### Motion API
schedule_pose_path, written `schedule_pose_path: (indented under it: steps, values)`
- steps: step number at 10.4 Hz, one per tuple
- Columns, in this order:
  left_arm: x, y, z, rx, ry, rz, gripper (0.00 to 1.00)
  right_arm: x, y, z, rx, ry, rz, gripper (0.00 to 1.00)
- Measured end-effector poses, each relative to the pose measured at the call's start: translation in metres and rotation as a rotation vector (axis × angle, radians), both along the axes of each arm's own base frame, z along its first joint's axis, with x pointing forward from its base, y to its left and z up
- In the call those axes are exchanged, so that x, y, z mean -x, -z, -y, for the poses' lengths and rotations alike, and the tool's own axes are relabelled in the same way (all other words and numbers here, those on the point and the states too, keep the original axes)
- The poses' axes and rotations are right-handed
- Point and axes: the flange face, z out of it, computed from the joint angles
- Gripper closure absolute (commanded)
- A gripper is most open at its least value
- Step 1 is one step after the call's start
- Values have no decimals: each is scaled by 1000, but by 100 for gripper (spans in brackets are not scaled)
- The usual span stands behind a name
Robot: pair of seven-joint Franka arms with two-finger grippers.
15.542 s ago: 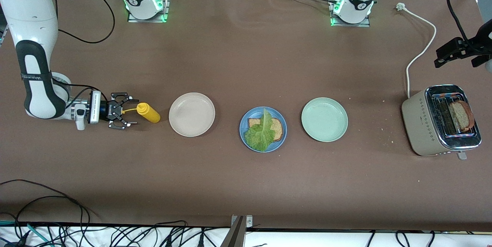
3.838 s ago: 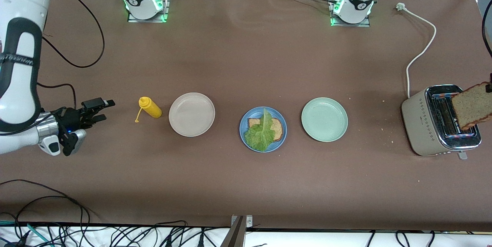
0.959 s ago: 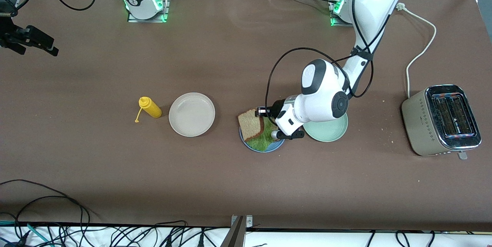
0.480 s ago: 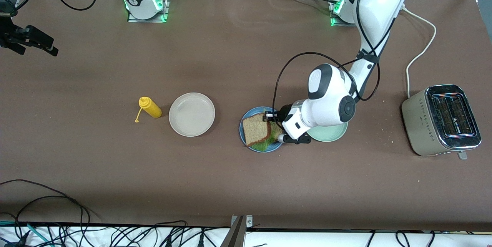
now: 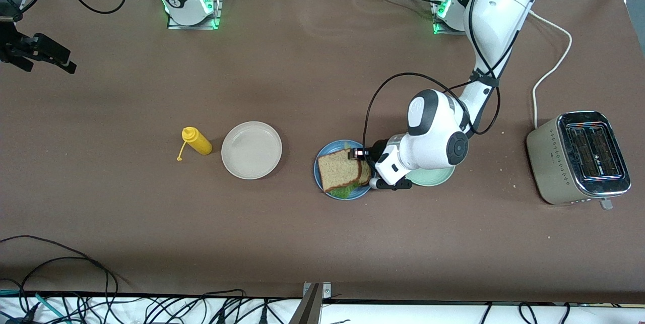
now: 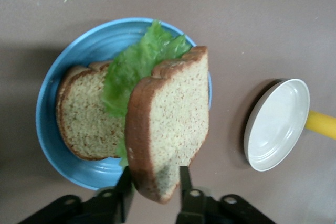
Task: Make sandwich in blue plate with both arms
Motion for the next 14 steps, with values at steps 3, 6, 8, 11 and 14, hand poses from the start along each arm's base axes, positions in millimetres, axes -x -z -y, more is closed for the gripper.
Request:
schedule_pose_path:
  steps: [3, 6, 8, 11, 14]
  values:
    - [5, 10, -3, -15, 10, -13, 0, 0, 0, 1, 0, 2, 0, 0]
    - [5, 14, -8, -48, 31, -4, 0, 0, 0, 1, 0, 2, 1, 0]
    - [2, 13, -20, -55, 26, -18, 0, 0, -1, 1, 0, 2, 1, 0]
    - [-14, -23, -48, -78, 7, 26, 0, 0, -1, 1, 0, 3, 1, 0]
    - [-39, -85, -128, -219, -13, 129, 0, 0, -1, 2, 0, 3, 1, 0]
